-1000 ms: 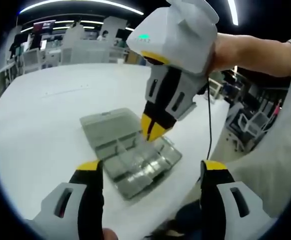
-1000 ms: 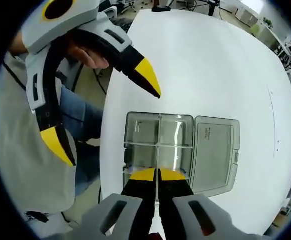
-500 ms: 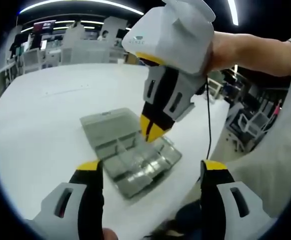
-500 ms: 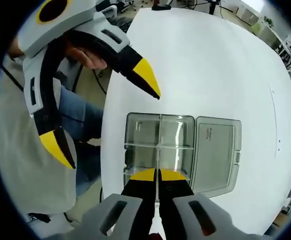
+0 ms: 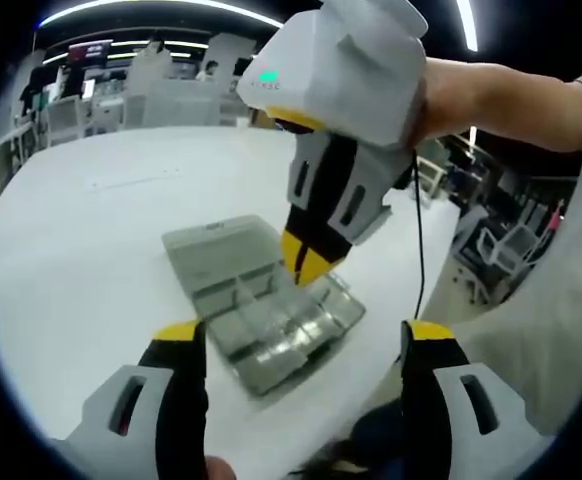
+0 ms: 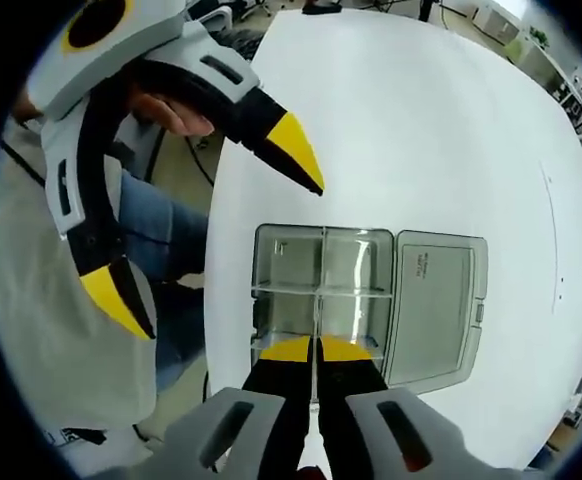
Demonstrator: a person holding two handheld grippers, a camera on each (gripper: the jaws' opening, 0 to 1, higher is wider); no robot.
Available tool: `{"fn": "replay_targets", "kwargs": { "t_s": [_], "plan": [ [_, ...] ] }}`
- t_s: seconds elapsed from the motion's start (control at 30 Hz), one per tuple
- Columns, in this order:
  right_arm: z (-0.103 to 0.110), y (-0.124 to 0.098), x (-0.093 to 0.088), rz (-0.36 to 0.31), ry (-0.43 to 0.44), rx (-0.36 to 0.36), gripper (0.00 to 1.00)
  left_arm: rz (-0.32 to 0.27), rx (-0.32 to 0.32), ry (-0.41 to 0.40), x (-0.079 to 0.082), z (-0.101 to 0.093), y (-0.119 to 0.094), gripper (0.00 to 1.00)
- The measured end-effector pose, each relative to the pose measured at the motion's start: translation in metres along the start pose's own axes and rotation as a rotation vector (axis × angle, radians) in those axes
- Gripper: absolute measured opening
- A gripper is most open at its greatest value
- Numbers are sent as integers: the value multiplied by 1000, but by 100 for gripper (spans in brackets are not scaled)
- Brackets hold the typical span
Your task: Insert the divider into the dual guide fixture by aligning both edges with the guide slots and pushing it downward to the bottom, including one-sided entry, uneven engagement, binding, and posture correction.
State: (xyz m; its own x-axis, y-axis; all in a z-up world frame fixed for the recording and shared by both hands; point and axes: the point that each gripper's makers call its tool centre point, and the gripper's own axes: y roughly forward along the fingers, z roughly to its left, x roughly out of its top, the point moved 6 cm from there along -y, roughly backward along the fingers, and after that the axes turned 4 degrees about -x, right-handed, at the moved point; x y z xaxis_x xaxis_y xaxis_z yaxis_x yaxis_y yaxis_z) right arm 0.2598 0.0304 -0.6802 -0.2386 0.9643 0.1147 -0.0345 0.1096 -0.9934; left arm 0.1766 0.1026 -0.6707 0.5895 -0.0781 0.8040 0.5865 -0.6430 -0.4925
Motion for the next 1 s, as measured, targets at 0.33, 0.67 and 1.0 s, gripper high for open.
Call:
{"fn": "replay_targets", "kwargs": {
  "t_s": [0.33, 0.67, 1.0],
  "plan": [
    [1, -1, -1, 3, 16, 3, 0, 3, -1, 0, -1, 1, -1, 77],
    [1, 0, -1, 14, 9, 5, 0, 1, 1, 1, 1, 2, -1, 77],
    [2, -2, -2, 12, 17, 2, 0, 6, 2, 4, 0, 3, 0, 77]
  ]
}}
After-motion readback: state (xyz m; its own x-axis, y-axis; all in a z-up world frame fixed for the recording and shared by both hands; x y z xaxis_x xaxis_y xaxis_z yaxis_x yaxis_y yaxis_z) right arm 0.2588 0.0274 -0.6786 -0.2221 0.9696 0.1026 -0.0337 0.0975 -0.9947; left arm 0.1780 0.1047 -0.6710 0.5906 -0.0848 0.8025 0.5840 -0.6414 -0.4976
